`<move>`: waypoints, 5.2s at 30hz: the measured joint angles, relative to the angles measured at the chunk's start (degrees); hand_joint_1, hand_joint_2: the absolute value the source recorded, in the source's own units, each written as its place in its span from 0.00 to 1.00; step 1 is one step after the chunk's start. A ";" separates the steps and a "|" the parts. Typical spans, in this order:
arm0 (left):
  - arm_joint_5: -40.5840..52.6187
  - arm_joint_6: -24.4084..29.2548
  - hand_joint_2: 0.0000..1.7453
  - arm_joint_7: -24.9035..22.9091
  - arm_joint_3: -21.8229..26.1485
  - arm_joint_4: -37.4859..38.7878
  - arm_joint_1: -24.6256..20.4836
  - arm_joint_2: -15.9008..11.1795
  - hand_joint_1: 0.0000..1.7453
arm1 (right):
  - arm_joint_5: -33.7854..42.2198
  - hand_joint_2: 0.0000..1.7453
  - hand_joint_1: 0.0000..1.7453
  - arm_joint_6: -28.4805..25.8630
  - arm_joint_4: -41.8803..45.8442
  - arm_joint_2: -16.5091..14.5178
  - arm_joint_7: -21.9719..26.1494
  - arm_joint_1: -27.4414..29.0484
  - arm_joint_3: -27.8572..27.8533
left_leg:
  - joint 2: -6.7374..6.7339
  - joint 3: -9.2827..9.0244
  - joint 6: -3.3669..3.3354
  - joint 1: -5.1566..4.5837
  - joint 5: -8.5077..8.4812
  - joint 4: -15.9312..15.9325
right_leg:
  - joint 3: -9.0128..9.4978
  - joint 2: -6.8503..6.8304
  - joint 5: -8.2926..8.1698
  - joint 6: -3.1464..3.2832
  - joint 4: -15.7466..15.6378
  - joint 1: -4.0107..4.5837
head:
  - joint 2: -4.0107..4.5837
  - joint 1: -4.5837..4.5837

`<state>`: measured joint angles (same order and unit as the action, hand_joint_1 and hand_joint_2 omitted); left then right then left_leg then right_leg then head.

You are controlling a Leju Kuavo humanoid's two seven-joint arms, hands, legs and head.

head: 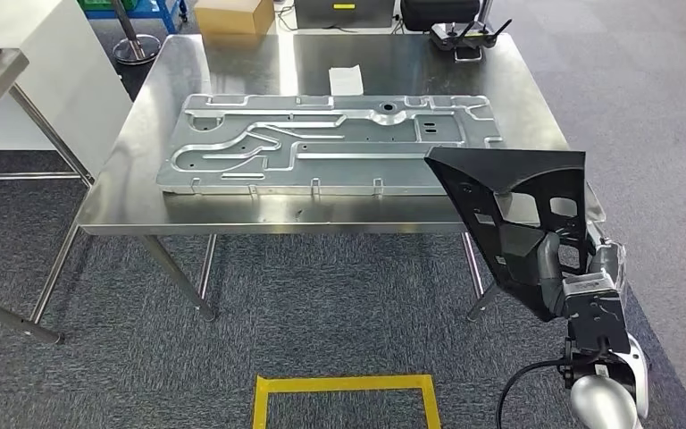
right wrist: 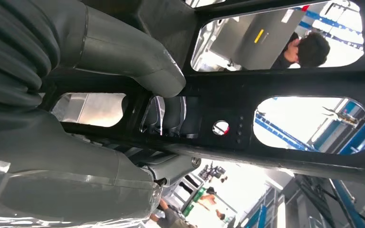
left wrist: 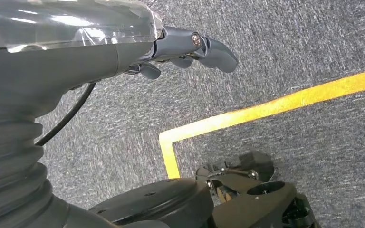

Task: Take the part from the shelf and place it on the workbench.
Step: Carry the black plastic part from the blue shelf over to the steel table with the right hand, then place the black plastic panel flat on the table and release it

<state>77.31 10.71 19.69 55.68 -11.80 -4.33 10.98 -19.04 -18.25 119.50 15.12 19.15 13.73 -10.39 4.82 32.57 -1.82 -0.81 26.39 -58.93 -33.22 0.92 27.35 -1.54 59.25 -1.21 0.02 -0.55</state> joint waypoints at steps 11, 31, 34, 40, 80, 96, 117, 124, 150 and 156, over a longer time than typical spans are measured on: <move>-0.34 -0.43 1.00 0.64 -0.04 0.00 -0.27 -0.04 0.00 | -0.57 1.00 1.00 -0.41 0.94 -1.69 0.30 0.37 0.30 | -4.57 4.41 2.02 0.95 3.39 -10.15 | 1.01 -1.91 0.37 1.78 -0.64 -0.15 | 0.00 0.28; 0.24 -3.78 1.00 0.58 -0.40 0.00 -0.33 -0.05 0.00 | -1.17 1.00 1.00 -0.91 1.80 -0.43 -1.36 -2.47 0.33 | -4.07 -0.28 0.67 0.26 0.80 0.22 | -0.26 -0.73 0.05 0.01 -0.17 -0.05 | 0.00 0.16; 0.77 -5.40 1.00 0.29 -0.85 -0.02 -0.56 -0.19 0.00 | -1.33 1.00 1.00 0.15 1.86 1.76 -4.06 -6.58 0.32 | -4.41 0.18 1.60 0.33 2.31 -1.59 | 0.33 -0.64 0.66 1.24 -0.55 -0.41 | 0.00 0.35; 0.67 -6.19 1.00 0.14 -1.08 -0.02 -1.22 -0.22 0.00 | -1.60 1.00 1.00 2.17 1.46 5.54 -7.30 -13.45 0.68 | -4.53 9.34 2.21 0.81 5.08 -16.47 | 3.16 -1.14 2.64 1.84 -0.64 -0.16 | 0.00 0.67; 0.85 -8.68 1.00 -1.16 -1.71 0.00 -1.36 -0.21 0.00 | -9.39 1.00 1.00 9.01 -14.77 16.14 -20.30 -45.01 14.88 | -4.40 1.21 -0.99 0.13 -2.00 1.57 | -0.57 -1.32 0.92 -0.06 0.70 0.43 | 0.00 -0.18; 1.11 -10.13 1.00 -1.14 -1.74 0.00 -0.99 -0.48 0.00 | -10.62 1.00 1.00 8.92 -18.58 14.89 -20.31 -46.74 19.69 | -4.43 1.25 1.79 0.40 3.13 -3.50 | -1.82 -1.02 -1.06 1.31 0.14 -0.72 | 0.00 -0.09; 0.95 -8.76 1.00 -2.27 -1.63 0.00 -0.60 -0.60 0.00 | -15.59 1.00 1.00 9.87 -24.29 11.33 -21.17 -45.30 22.41 | -4.26 1.62 -1.26 0.27 -2.51 1.61 | -6.93 -0.97 3.97 -0.86 11.84 -0.24 | 0.00 -0.32; 1.84 -8.51 1.00 -3.51 -2.10 0.00 -1.17 -0.62 0.00 | -26.15 1.00 1.00 9.88 -33.13 4.86 -23.64 -48.81 28.40 | -4.40 1.41 0.66 0.01 -1.12 0.32 | -2.18 -0.76 -2.10 0.78 -0.33 0.05 | 0.00 -0.26; 2.35 -10.59 1.00 -3.48 -4.13 0.00 -2.08 -0.67 0.00 | -41.47 1.00 1.00 10.23 -71.04 -18.42 -26.85 -58.61 45.47 | -4.23 1.26 -0.58 -0.27 -2.27 1.20 | -4.26 -0.90 -0.72 1.77 4.76 1.17 | 0.00 -0.22; 2.92 -11.67 1.00 -2.39 -4.77 0.00 -1.98 -0.79 0.00 | -41.46 0.00 0.00 10.74 -73.06 -20.07 -26.29 -59.50 45.47 | -4.44 1.49 0.75 -0.48 -1.62 0.59 | -1.12 -1.20 -2.85 3.07 -1.94 1.32 | 0.00 -0.18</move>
<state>80.23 -0.96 17.31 50.91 -11.80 -6.30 10.19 -60.50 -7.51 46.44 -4.95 -7.15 -45.76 35.09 0.38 34.06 -1.07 -1.28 24.77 -58.34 -34.34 -0.28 24.50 1.53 57.31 0.11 0.02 -0.73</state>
